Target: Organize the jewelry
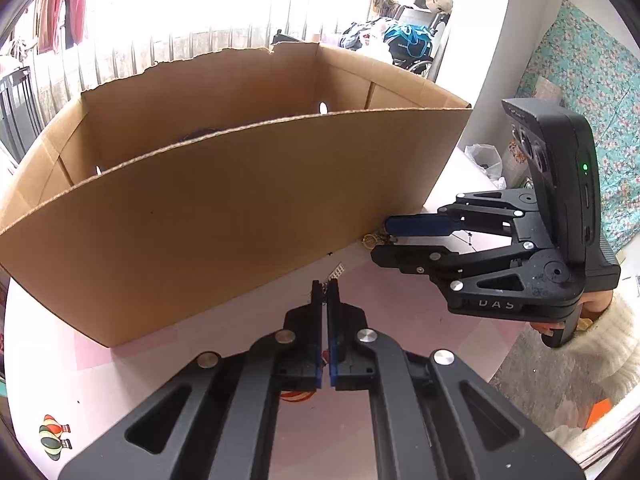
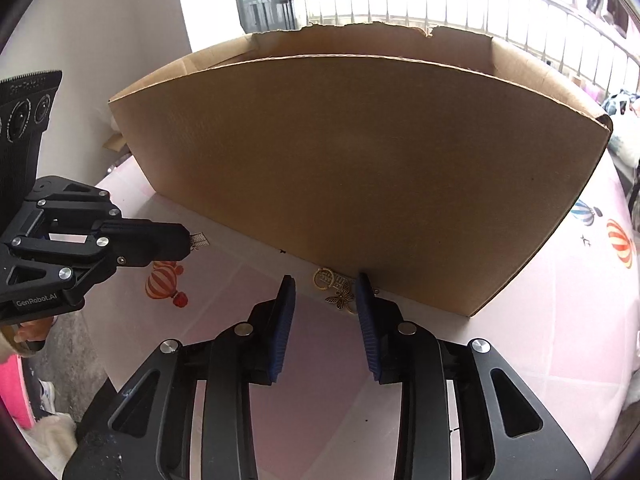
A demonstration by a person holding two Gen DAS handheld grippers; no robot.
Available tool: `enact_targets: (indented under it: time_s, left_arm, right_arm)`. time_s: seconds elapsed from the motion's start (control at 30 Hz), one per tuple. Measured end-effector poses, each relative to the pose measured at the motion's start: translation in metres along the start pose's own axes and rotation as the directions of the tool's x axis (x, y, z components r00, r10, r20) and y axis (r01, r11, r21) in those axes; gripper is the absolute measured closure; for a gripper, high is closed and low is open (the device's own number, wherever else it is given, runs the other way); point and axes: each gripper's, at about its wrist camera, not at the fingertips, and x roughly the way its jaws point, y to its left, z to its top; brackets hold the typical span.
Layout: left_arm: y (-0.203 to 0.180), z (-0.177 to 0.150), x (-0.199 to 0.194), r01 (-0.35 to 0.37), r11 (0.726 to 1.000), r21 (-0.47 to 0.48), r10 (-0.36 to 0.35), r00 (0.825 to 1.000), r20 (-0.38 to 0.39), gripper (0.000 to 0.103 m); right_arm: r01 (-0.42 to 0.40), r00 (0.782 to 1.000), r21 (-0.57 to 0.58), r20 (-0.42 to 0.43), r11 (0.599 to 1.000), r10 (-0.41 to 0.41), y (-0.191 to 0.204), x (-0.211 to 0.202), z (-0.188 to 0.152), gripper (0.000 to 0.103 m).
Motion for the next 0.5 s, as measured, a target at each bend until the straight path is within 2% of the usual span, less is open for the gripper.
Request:
enact_targets:
  time_s: [0.13,0.2,0.3,0.4,0.5]
  left_arm:
    - [0.000,-0.001,0.000,0.000,1.000,-0.009,0.000,1.000,0.000,0.101]
    - [0.001,-0.002,-0.002,-0.001,1.000,-0.011,0.001,1.000,0.000,0.101]
    - [0.004,-0.004,-0.003,-0.004,1.000,-0.016,0.004,1.000,0.000,0.101]
    - [0.005,-0.005,-0.004,-0.004,1.000,-0.028,0.004,1.000,0.000,0.101]
    - [0.008,-0.006,-0.004,-0.001,0.999,-0.041,0.001,1.000,-0.002,0.101]
  right_arm:
    - [0.060,0.998,-0.065,0.018,0.996,-0.059,0.016,0.004,-0.003,0.070]
    - [0.051,0.999,-0.067,0.010,0.996,-0.050,0.019,0.007,-0.002,0.078]
    - [0.044,0.999,-0.056,0.005,0.997,-0.044,0.022,0.008,-0.005,0.082]
    - [0.033,0.999,-0.067,-0.002,0.997,-0.033,0.020,0.010,-0.005,0.092]
    - [0.030,1.000,-0.069,-0.007,0.997,-0.031,0.012,0.009,-0.006,0.092]
